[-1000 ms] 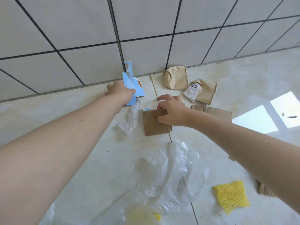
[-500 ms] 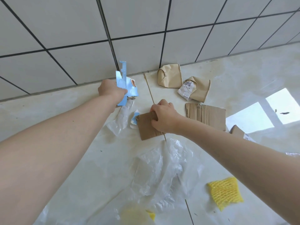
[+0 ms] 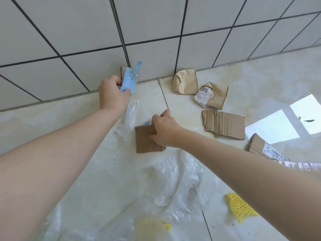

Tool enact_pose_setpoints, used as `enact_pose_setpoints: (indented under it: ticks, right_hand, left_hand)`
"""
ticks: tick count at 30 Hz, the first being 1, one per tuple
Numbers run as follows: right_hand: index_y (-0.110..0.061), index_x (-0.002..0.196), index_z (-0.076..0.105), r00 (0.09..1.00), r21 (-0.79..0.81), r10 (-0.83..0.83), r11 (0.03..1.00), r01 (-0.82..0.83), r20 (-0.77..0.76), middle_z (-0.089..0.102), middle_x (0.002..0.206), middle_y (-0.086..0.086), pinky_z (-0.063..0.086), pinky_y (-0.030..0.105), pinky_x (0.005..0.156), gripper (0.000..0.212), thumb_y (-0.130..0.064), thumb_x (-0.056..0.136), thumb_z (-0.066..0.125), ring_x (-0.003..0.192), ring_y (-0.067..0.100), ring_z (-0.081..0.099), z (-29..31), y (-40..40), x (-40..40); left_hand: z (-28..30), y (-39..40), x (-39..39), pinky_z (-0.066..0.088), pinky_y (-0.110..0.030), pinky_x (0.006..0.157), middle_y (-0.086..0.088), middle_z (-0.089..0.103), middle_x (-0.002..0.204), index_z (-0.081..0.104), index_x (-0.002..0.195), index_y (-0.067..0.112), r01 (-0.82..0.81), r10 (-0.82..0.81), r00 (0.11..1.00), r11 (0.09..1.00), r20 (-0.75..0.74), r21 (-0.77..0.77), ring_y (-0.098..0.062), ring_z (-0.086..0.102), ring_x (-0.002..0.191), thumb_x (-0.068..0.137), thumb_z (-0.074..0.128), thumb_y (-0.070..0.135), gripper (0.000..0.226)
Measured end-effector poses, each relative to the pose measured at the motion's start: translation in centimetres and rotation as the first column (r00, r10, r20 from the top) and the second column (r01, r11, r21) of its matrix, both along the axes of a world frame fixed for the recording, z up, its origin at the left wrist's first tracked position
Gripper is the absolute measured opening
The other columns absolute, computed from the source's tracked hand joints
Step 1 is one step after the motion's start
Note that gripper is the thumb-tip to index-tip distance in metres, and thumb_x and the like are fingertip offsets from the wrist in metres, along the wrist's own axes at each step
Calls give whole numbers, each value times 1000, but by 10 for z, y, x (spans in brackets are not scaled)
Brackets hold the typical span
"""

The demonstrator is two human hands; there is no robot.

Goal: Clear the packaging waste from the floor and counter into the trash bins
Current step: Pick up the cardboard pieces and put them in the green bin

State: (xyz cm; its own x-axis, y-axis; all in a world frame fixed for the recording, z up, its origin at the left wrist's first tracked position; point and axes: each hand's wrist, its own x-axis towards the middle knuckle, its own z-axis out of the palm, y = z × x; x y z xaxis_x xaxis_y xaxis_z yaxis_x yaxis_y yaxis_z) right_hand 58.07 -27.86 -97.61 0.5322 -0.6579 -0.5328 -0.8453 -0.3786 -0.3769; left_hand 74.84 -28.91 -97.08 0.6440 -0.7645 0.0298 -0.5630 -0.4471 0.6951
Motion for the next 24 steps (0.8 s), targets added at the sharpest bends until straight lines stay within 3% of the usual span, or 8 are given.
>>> enact_pose_setpoints:
  ticks: [3,7,13,17,21,24]
  right_hand:
    - [-8,102,38,998,24,-59,998,59,31,34,115,16,47,39,76,21,-12,89,53,85,33,46,0,9,7]
    - [-11,95,29,999,-37,-39,999,40,24,41,86,8,32,34,70,24,-2,83,48,86,28,38,1,24,17]
    - [-10,118,39,996,-312,80,946,-91,-51,36,118,11,28,34,74,37,-5,83,47,88,27,31,-7,43,21]
    - [-14,127,39,982,-326,183,927,-188,-47,22,148,3,29,35,81,48,-3,81,48,118,36,33,-8,36,13]
    - [-17,120,43,967,-228,254,940,-255,-33,43,130,-1,30,35,78,43,1,81,43,114,32,36,-1,29,13]
    - [-16,119,44,963,-240,267,933,-267,-35,45,116,4,31,35,76,39,0,83,43,105,31,39,-2,36,12]
  left_hand:
    - [4,4,1,33,-23,63,-6,54,93,52,79,10,24,-21,998,998,61,-62,-17,47,77,78,61,5,11]
    - [9,9,-1,34,-24,67,-9,55,98,52,80,11,44,-38,996,996,76,-81,-17,46,78,79,61,5,10]
    - [14,25,-3,29,-16,62,-8,54,94,54,81,10,82,-74,991,994,109,-70,-17,46,76,79,62,6,9]
    - [14,42,-1,26,-17,58,-4,50,92,57,83,5,97,-92,986,995,139,-34,-19,44,76,78,61,5,6]
    - [14,60,1,27,-20,60,-5,52,92,58,83,4,105,-105,986,994,126,3,-20,45,76,76,61,3,7]
    - [16,73,1,28,-21,59,-6,52,91,58,83,2,96,-97,990,995,97,14,-21,47,76,76,61,1,7]
